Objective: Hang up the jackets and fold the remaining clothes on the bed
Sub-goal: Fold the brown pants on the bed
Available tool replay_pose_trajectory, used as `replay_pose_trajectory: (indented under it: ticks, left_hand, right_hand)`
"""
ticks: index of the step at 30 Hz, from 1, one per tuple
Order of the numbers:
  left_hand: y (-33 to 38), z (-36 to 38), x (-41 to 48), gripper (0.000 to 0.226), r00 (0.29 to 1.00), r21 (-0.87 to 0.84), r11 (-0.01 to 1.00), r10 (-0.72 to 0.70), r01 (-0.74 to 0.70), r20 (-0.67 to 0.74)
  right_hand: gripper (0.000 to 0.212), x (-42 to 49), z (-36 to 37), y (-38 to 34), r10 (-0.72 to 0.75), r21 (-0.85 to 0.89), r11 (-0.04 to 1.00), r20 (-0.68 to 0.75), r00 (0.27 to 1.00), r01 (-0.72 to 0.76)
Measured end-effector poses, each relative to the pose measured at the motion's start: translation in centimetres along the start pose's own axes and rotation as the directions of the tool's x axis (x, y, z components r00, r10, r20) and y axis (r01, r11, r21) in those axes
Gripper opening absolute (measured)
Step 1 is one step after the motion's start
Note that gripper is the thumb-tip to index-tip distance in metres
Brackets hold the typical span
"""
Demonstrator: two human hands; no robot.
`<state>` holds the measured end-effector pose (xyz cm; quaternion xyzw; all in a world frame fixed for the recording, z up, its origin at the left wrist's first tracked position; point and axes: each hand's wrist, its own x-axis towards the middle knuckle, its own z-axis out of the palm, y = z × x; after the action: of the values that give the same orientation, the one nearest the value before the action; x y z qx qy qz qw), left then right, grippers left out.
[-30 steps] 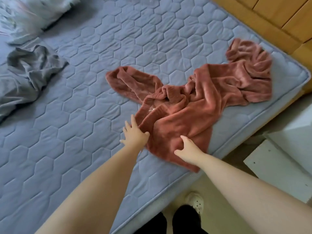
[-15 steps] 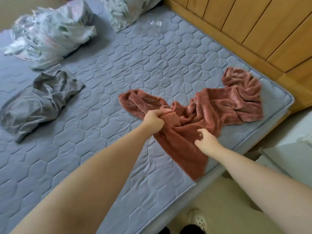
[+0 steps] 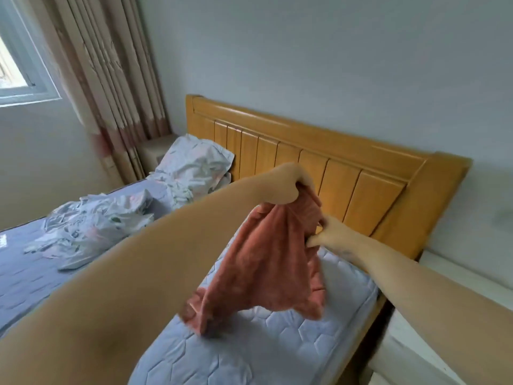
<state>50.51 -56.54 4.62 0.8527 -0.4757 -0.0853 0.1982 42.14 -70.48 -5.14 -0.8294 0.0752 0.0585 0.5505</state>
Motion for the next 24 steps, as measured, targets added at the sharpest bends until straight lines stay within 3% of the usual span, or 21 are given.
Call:
replay_pose_trajectory:
  ticks: [5, 8, 14, 18, 21, 24]
  left_hand:
    - [6.1, -6.1, 0.2, 0.059, 0.986, 0.01, 0.995, 0.101, -0.1, -0.133]
    - [8.7, -8.9, -0.2, 0.053, 0.973, 0.008, 0.994, 0.11, -0.111, -0.204]
    - [12.0, -12.5, -0.7, 0.046, 0.962, -0.061, 0.988, 0.12, -0.139, -0.244]
    - [11.9, -13.7, -1.3, 0.036, 0.941, -0.094, 0.987, 0.094, -0.131, -0.326]
    - [11.5, -14.0, -1.9, 0.037, 0.913, -0.121, 0.976, 0.122, -0.182, -0.388]
    - [11.1, -14.4, -2.8, 0.036, 0.892, -0.125, 0.973, 0.122, -0.194, -0.436]
  right_hand:
    - [0.04, -4.0, -5.2, -6.3, -0.107, -0.02, 0.994, -0.11, 0.988, 0.106]
    - [0.036, -6.2, -7.2, -9.6, -0.183, 0.004, 0.983, -0.077, 0.98, 0.184]
    - [0.067, -8.1, -10.1, -13.0, -0.213, 0.049, 0.975, -0.035, 0.976, 0.215]
    - [0.058, -9.0, -10.0, -14.4, -0.245, -0.044, 0.968, 0.043, 0.969, 0.246]
    - [0.062, -9.1, -9.0, -15.5, -0.293, -0.054, 0.955, -0.014, 0.956, 0.292]
    - [0.038, -9.7, -7.8, -16.6, -0.285, -0.093, 0.953, 0.05, 0.957, 0.288]
